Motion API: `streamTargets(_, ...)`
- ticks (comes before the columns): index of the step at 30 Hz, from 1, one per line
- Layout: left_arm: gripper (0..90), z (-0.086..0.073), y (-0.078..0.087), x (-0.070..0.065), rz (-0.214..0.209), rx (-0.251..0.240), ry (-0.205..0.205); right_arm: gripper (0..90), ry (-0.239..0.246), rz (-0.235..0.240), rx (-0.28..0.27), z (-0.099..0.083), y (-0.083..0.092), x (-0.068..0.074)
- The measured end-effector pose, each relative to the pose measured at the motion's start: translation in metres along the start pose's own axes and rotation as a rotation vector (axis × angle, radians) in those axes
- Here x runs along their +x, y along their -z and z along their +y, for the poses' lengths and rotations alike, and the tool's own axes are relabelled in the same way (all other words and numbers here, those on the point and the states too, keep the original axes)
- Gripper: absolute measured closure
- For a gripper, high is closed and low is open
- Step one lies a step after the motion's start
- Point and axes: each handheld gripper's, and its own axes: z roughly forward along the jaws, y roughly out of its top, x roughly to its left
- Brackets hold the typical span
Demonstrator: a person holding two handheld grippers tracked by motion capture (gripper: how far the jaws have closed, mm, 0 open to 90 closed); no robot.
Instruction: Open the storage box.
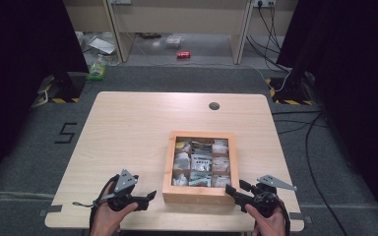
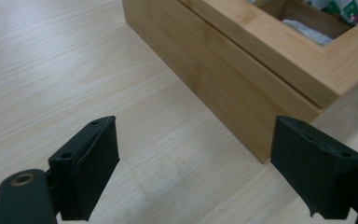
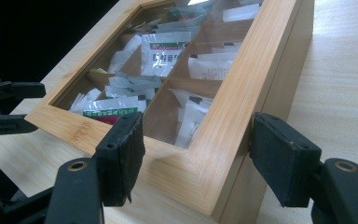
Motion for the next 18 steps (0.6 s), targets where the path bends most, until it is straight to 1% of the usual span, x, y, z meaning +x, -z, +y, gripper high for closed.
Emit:
streamTargets(2,15.0,0.001,-0.001,-0.003,-0.006,0.0,-0.004,35.3,0.008,-0.002,0.002,0.0,0.0,0.001)
streamTargets(9,15.0,0.004,-0.004,-0.011,-0.021,0.003,-0.011,36.0,-0.008,0.004,-0.006,0.0,0.0,0.0)
streamTargets(10,15.0,0.005,-0.004,-0.013,-0.019,0.006,-0.015,36.5,-0.011,0.005,-0.008,0.0,0.0,0.0)
streamTargets(12,15.4,0.005,-0.004,-0.015,0.002,0.01,-0.031,37.2,-0.009,0.005,-0.006,0.0,0.001,-0.001)
streamTargets(17,16.1,0.005,-0.006,-0.016,0.014,0.017,-0.022,37.6,-0.028,0.015,-0.012,0.0,0.001,-0.003)
streamTargets(18,20.1,0.005,-0.007,-0.016,0.017,0.021,-0.024,37.6,-0.034,0.019,-0.018,0.0,0.001,-0.003)
